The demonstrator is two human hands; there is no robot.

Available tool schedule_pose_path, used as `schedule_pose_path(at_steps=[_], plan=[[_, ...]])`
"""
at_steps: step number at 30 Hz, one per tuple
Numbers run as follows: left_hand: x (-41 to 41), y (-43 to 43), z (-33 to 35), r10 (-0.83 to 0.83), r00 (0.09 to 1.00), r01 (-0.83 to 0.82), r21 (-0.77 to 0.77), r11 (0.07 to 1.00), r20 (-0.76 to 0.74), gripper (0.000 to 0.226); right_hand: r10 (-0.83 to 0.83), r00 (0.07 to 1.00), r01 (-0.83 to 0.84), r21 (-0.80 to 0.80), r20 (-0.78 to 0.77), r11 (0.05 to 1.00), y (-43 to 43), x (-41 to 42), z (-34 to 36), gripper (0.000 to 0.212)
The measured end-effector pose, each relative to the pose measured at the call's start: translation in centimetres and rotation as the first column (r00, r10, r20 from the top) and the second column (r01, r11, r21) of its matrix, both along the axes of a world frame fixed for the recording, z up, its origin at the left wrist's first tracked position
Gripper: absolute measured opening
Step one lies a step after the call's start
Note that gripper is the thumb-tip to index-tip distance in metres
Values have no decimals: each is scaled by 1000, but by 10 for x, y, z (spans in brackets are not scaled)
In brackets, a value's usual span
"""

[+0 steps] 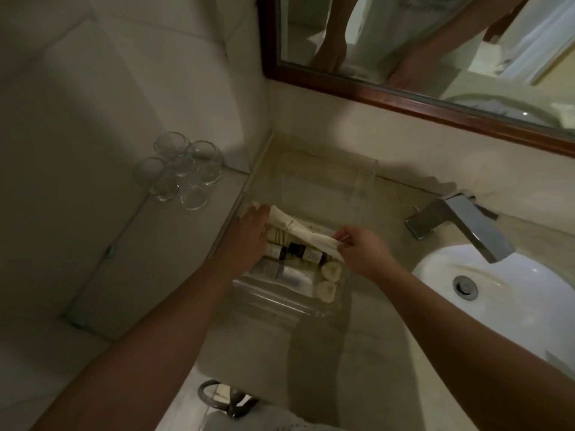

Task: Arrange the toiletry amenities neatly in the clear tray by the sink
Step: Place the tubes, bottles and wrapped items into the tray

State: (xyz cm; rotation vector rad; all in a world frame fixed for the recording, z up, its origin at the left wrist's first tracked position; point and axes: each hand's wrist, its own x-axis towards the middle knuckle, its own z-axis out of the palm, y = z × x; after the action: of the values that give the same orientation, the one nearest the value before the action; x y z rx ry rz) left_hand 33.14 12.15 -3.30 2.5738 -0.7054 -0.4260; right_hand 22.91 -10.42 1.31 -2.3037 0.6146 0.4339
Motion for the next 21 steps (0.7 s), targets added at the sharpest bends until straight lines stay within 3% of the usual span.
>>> schedule_pose_path(at_steps=[3,6,9,13,21], plan=[[5,3,6,148,964,-192,-196,962,-219,58,87,996,-89,-80,-34,993,3,12,2,26],[7,2,9,171,942,-249,-259,933,-288,52,134,989,-142,-130,-66,981,10,24,4,26],[8,0,9,132,973,-182,-282,942,-188,34,166,982,-180,-179,-87,967,19,33,2,25],[14,-2,3,56,998,-55,-158,986,2,25,151,987,-161,-288,-58,944,25,34,-6,20],[17,0,0,206,961,-199,-56,978,185,17,169,985,-140,-380,43,914,24,24,-20,20]])
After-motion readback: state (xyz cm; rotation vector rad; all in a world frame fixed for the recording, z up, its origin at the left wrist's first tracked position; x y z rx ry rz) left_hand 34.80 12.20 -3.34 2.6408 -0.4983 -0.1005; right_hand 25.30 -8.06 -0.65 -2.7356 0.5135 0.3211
